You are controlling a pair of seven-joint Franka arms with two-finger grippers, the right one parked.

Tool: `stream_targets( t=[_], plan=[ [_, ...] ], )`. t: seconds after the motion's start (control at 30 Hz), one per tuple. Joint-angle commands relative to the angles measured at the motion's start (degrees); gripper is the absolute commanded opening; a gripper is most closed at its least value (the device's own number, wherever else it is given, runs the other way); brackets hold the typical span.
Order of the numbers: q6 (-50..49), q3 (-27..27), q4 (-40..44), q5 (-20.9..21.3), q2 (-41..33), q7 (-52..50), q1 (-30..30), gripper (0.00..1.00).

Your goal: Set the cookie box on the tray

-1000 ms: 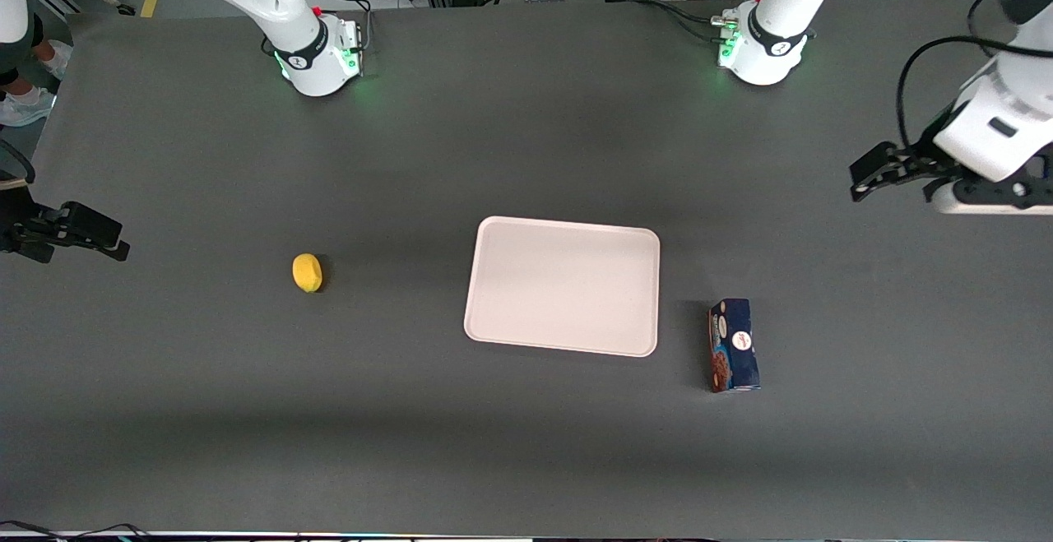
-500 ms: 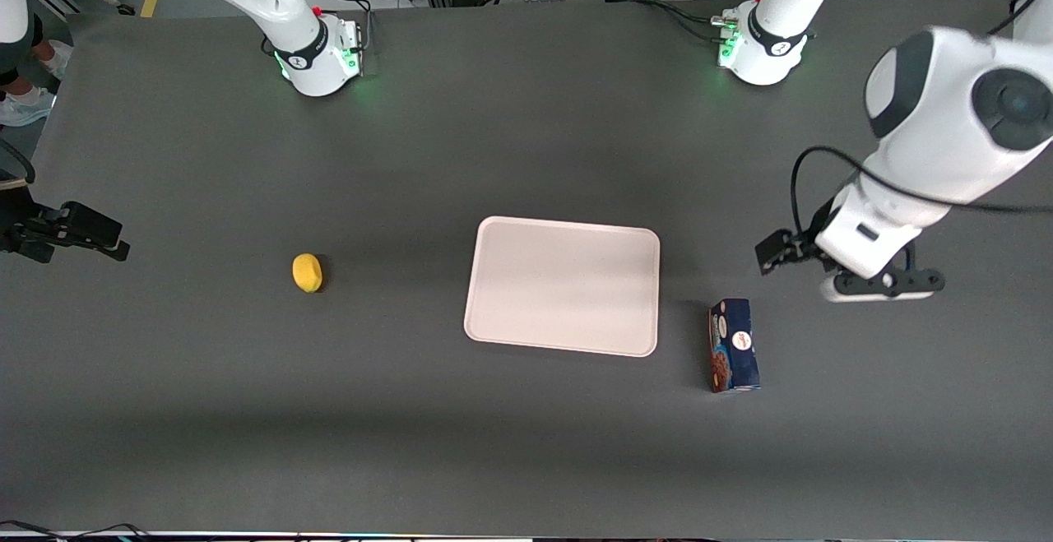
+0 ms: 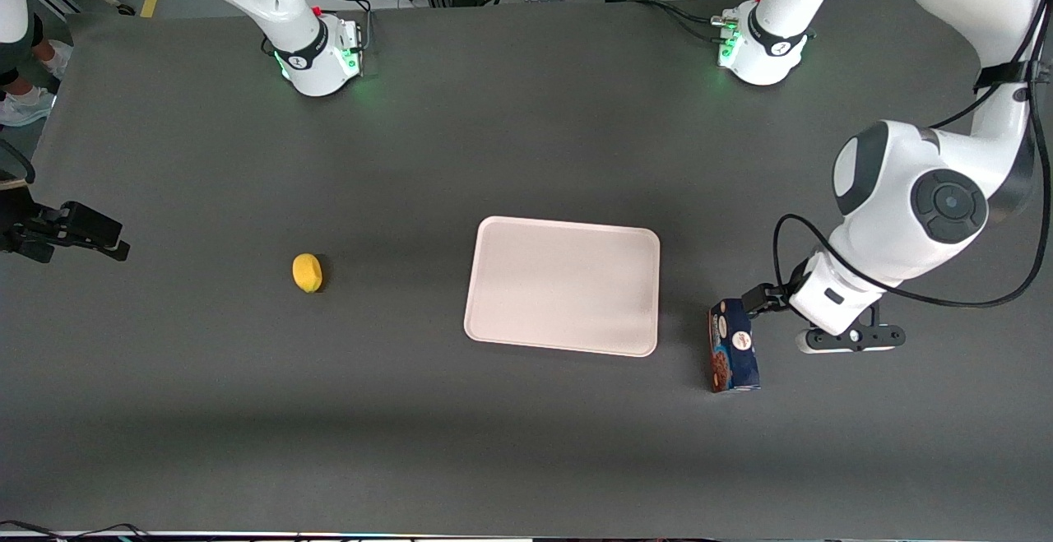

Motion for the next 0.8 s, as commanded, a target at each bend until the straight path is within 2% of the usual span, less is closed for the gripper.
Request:
stream_targets(
  t=[0.0,0.33,0.5,0.77],
  plan=[
    [1.25,0.11,3.44,1.24,4.22,-1.73,-0.66,1.00],
    [5.91,0.37,3.53,1.68,8.70,-3.75,-2.68,1.00],
    [8.89,0.99,3.53,4.48,10.98,-3.93,-3.12,1.00],
    [13.29,3.27,3.36,6.60,13.80,-3.93,-4.44,1.00]
  ],
)
